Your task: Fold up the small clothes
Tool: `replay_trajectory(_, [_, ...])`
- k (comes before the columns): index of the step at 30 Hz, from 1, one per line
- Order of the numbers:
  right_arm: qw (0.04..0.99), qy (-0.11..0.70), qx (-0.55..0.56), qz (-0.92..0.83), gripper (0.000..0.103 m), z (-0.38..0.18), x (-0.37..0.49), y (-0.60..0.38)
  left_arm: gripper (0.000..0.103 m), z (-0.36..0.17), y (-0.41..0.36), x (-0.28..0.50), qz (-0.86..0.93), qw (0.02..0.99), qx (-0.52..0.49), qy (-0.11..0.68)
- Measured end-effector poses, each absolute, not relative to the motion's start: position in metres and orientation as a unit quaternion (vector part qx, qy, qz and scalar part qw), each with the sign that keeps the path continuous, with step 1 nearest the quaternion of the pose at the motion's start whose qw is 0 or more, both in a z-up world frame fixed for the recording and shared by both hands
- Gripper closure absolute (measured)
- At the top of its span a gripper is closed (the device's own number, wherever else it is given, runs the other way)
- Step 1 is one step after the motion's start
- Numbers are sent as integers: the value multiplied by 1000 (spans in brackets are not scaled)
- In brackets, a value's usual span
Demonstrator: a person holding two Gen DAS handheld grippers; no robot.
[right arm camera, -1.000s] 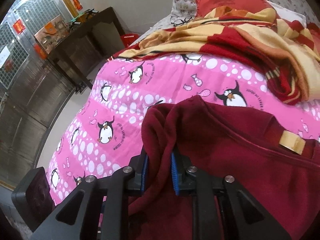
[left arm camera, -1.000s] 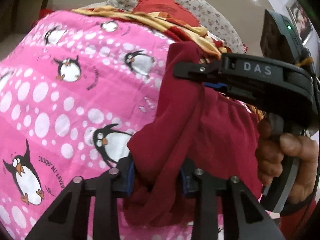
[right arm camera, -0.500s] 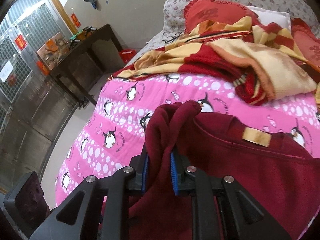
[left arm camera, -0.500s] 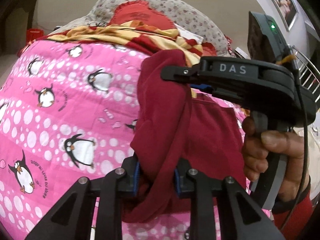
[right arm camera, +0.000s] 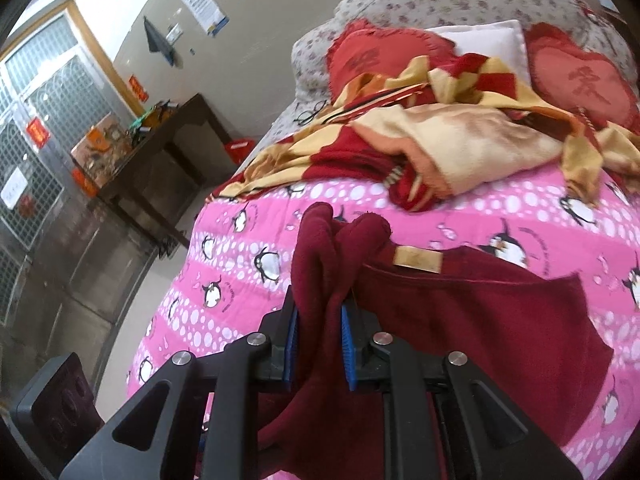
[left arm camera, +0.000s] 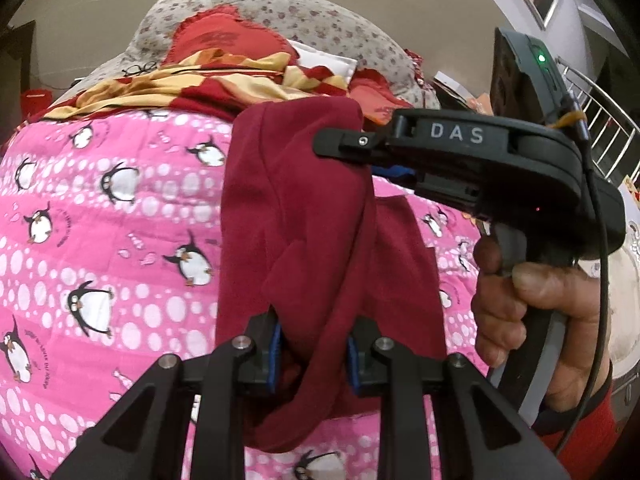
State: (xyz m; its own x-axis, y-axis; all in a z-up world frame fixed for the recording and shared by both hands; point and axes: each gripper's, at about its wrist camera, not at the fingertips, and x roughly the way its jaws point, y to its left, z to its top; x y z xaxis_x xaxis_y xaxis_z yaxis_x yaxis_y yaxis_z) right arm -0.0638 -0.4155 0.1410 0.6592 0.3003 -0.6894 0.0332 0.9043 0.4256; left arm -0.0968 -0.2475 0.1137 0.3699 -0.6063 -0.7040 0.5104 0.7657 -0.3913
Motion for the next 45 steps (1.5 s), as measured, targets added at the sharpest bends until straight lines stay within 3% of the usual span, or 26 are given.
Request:
replay_trajectory(17, [890, 392, 233, 30, 59, 137, -118, -493, 78, 113, -320, -127, -383, 801, -28, 460])
replay_trajectory(45, [861, 419, 287, -33, 60, 72, -156, -575, 78, 67, -403, -155, -391, 774, 23, 498])
